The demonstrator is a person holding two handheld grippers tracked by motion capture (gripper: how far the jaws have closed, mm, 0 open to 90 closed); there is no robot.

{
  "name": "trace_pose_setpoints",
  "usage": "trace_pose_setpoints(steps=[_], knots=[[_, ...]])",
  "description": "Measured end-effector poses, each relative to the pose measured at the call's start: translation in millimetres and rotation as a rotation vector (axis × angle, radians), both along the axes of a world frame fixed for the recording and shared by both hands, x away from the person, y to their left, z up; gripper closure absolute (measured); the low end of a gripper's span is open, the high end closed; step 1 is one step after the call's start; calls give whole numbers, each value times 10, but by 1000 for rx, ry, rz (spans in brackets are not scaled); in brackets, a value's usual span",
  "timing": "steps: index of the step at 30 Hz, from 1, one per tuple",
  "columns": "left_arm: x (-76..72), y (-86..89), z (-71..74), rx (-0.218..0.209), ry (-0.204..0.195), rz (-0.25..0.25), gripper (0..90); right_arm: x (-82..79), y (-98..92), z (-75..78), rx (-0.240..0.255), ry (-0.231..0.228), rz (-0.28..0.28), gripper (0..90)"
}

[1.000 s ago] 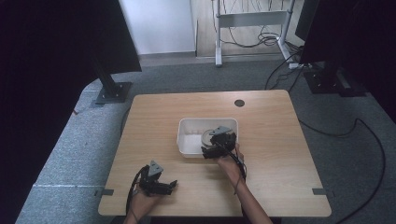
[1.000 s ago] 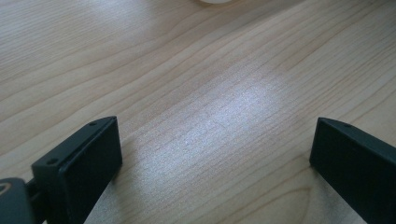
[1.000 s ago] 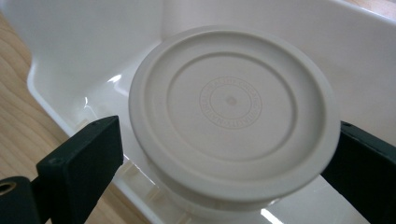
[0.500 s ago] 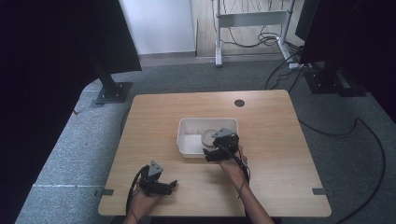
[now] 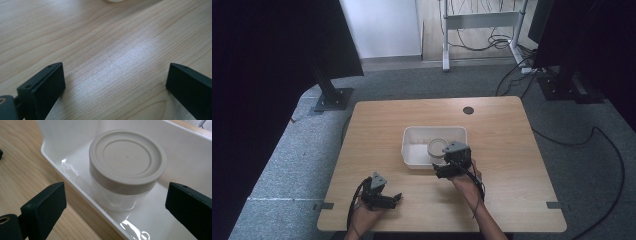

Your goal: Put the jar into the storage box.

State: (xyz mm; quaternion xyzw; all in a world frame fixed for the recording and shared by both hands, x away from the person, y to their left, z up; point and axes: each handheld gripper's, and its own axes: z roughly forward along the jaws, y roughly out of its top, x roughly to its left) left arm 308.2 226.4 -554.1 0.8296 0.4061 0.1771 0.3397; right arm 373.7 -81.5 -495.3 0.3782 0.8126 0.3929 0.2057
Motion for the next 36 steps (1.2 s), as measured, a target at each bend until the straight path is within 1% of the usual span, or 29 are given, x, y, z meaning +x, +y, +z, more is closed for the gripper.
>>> trace_pose_setpoints(steps=[14, 26, 36], knots=[[-1, 0, 1, 1, 1, 0, 20, -131, -103, 31, 0, -23, 33, 38], [-1, -1, 0, -1, 1, 1, 20, -224, -237, 5, 7, -24, 29, 42], [-1, -1, 1, 0, 2, 1, 20, -323, -391, -25, 7, -28, 12, 44]])
